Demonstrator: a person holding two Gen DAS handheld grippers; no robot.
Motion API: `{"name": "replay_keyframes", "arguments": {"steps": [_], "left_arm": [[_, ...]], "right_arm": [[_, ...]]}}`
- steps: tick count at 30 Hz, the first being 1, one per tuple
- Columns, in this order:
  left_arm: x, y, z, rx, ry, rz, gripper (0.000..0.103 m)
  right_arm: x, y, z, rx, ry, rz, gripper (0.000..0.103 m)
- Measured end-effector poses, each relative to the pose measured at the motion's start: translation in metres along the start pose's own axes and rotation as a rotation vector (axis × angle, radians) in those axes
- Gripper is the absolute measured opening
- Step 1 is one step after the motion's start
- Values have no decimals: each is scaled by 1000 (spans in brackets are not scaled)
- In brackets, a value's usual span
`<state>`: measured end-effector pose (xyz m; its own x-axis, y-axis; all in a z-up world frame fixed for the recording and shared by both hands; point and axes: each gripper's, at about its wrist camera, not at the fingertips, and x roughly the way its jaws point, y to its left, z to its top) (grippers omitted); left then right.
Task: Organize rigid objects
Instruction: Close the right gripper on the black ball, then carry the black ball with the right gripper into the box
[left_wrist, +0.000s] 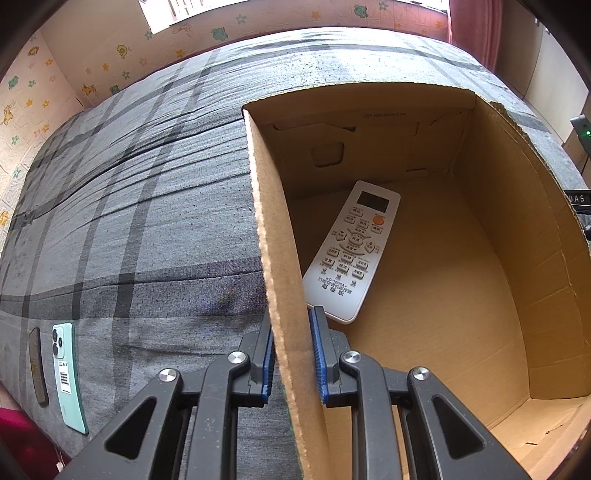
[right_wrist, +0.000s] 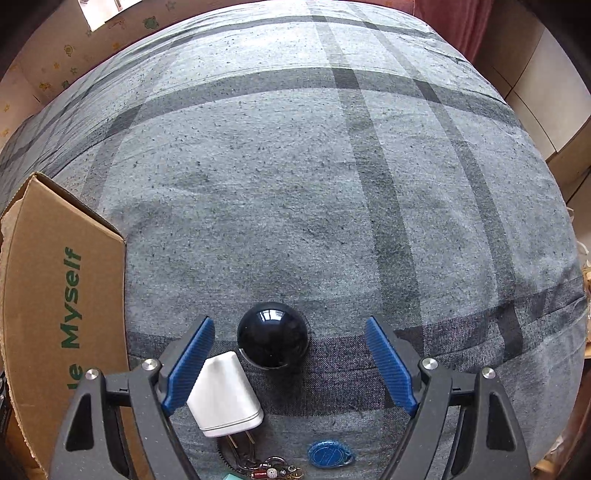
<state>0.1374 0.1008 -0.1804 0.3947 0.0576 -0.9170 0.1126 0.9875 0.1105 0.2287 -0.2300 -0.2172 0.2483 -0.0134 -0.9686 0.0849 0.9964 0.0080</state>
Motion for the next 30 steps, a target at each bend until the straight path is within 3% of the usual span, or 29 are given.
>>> {"name": "replay_keyframes", "arguments": {"steps": [3,5,30], "left_arm": [[0,0,0,0,0,0,20],[0,0,0,0,1,1,20],[0,-1,0,0,1,5,20]], "right_arm": [[2,3,-1,0,15,15,73],[3,4,-2,7,35,37,42],[-63,19,-2,-71,-33,-17,42]]}}
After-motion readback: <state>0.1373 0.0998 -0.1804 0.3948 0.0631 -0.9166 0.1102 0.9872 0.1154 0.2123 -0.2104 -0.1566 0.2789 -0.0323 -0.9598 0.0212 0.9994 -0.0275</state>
